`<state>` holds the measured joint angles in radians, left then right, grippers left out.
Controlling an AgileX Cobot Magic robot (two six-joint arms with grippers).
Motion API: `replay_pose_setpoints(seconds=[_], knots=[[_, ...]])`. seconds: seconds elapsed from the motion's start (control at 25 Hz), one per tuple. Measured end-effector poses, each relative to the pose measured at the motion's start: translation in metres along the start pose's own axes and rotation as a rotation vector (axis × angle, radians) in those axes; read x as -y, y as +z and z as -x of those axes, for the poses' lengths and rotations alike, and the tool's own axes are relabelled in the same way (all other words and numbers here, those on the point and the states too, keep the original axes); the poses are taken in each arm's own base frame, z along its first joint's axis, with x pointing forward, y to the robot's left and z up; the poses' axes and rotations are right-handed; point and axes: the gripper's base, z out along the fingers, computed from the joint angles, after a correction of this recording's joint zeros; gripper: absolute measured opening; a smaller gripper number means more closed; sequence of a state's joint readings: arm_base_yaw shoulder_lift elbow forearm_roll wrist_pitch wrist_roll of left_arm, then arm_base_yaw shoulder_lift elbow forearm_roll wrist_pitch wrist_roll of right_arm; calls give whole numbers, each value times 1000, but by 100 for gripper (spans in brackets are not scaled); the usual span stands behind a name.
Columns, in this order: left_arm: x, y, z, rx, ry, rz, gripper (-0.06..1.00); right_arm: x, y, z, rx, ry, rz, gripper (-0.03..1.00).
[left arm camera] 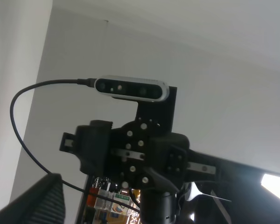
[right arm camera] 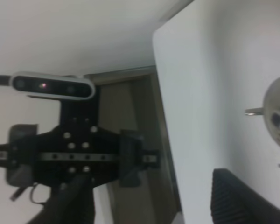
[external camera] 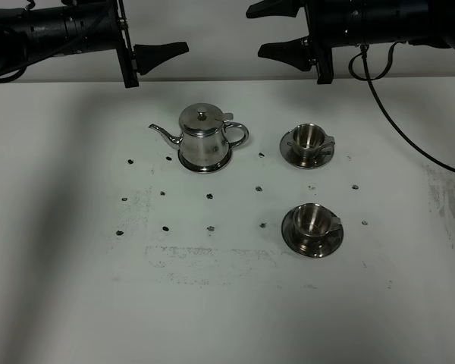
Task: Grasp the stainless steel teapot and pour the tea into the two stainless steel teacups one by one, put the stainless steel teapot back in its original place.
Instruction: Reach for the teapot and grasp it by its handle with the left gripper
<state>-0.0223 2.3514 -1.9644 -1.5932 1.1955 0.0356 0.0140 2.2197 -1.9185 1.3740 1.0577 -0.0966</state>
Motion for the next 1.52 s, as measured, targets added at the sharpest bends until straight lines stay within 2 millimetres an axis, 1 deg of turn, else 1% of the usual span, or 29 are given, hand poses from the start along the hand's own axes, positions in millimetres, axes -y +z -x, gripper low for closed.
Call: replay_pose_setpoints(seconds=[0.32, 0.44, 0.64, 0.8, 0.88, 0.96, 1.04, 1.12, 1.2, 1.28, 1.32, 1.4, 1.44, 1.48, 1.52], knots=[[0, 0, 0, 0, 26, 2, 72, -2, 1, -1, -4, 9, 18, 55], [4, 0, 0, 0, 56, -2, 72, -2, 1, -1, -4, 9, 18, 55], [20, 0, -2, -2, 135, -4, 72, 0, 1, -1, -6, -66, 0, 55], [31, -2, -8, -1, 228, 80, 72, -1, 0, -3, -16, -152, -11, 55], [41, -4, -14, 1, 263, 89, 72, -7, -5, -4, -11, -213, -21, 55], [53, -7, -21, 5, 291, 84, 72, -19, -17, -6, -2, -283, -38, 55], [64, -12, -28, 13, 326, 94, 72, -31, -36, -8, 10, -359, -67, 55], [70, -16, -36, 23, 376, 162, 72, -45, -63, -9, 25, -426, -100, 55], [76, -22, -43, 39, 426, 246, 72, -60, -99, -11, 62, -492, -137, 55], [83, -30, -49, 65, 453, 319, 72, -75, -143, -14, 132, -551, -197, 55], [86, -36, -51, 82, 462, 340, 72, -86, -168, -18, 186, -585, -232, 55], [94, -49, -55, 116, 496, 395, 72, -109, -216, -35, 302, -658, -307, 55], [99, -55, -59, 132, 516, 416, 72, -118, -239, -44, 361, -687, -358, 55], [105, -60, -64, 147, 544, 439, 72, -131, -262, -59, 425, -726, -407, 55], [110, -63, -69, 155, 576, 463, 72, -145, -280, -78, 483, -771, -469, 55]])
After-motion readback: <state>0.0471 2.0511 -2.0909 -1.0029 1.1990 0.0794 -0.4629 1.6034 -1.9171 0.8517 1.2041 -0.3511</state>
